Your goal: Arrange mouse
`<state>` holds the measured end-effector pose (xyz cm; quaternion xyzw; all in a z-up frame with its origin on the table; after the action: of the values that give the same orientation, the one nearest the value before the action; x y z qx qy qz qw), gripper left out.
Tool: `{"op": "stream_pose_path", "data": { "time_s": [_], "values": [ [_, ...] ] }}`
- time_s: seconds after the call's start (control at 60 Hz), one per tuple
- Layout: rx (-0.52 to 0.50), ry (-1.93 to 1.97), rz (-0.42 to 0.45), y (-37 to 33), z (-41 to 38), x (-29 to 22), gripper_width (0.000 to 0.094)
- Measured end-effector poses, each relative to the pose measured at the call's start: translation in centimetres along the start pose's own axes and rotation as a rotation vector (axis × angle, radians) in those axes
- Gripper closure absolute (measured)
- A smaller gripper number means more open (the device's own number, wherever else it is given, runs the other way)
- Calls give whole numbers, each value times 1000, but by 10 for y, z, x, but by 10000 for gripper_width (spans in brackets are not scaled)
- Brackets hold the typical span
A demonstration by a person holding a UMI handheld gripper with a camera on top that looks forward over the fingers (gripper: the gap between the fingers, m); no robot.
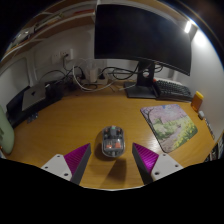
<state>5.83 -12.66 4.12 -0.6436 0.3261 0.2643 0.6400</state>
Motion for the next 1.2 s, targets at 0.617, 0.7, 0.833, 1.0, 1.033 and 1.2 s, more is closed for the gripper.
{"op": "stream_pose_path", "data": {
  "time_s": [0.617,0.7,0.833,1.0,1.033,1.2],
  "values": [
    [-26,8,-29,47,3,-16,288],
    [-8,33,-36,45,6,-15,518],
    [-17,57,-47,43,8,-16,557],
    [-39,103,-13,15,27,-68,557],
    [-40,112,8,9,35,-87,557],
    [17,124,124,-4,120,-171,558]
  ]
}}
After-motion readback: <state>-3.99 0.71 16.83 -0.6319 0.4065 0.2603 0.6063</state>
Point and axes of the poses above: the point between the fingertips, and its own axes, seen from behind it with the camera up: z to the right, x down, y forward, the way the camera looks, the point moved 6 cm from there along -y, backward, against the way the camera looks, and after that the axes turned 5 degrees about y, right-handed, at the moved point
